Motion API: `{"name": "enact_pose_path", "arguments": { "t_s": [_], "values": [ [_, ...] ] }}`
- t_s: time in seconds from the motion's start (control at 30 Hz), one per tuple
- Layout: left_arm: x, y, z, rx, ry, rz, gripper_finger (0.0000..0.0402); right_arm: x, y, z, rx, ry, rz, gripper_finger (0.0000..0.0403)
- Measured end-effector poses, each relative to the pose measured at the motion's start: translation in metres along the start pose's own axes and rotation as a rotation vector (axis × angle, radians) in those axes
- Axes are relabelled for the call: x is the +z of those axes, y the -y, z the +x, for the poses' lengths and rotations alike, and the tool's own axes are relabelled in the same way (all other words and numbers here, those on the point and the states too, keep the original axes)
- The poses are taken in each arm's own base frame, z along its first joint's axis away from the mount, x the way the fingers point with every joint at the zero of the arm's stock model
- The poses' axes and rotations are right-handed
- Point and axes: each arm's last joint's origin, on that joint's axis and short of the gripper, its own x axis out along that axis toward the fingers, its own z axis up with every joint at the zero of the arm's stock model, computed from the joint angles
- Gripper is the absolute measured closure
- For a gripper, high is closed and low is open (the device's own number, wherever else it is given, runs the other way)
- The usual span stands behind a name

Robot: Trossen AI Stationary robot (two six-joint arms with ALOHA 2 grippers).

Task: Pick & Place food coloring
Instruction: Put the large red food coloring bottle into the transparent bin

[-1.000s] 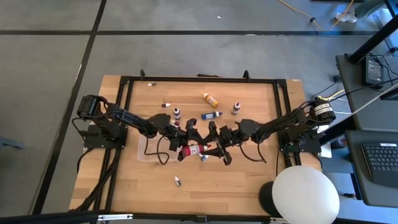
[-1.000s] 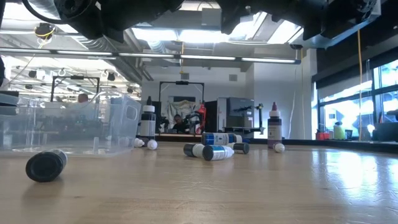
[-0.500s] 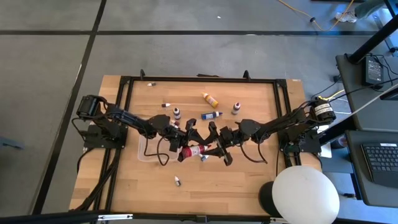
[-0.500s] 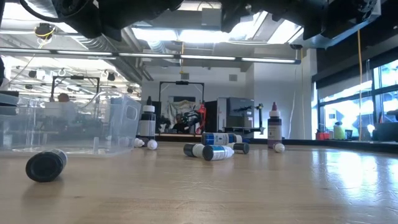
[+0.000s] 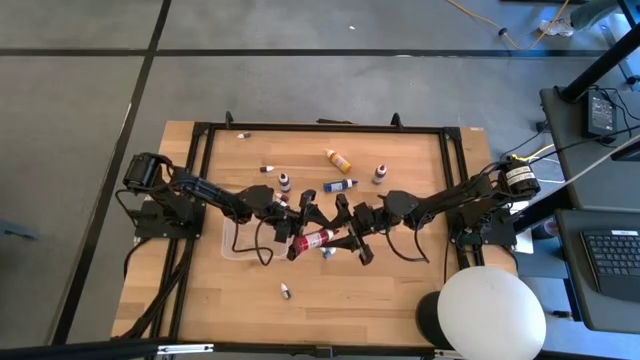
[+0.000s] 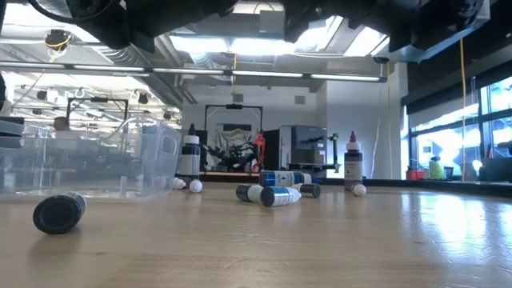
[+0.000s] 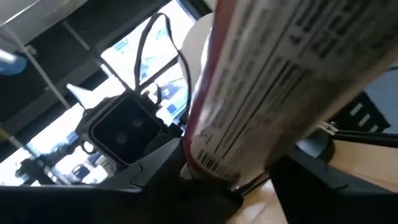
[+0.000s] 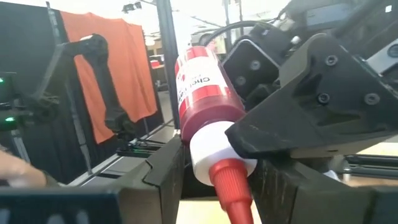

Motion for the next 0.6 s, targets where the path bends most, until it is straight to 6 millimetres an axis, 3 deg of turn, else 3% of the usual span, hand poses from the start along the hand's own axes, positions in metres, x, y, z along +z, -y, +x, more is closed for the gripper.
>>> {"name": "enact_pose_path", "arguments": {
  "t_s": [0.2,0.6],
  "values": [
    [-0.0026,0.0019,0.0000,-0.016,-0.033,-0.010,0.0139,-0.0015,0.0003,-0.0001,-0.003,-0.014,-0.003,0.0244],
    [0.0030,-0.0041,-0.0054,0.011,-0.139,-0.069,0.0124,-0.0029,0.0015,-0.0002,-0.038,-0.025,-0.001,0.0244]
  ]
}}
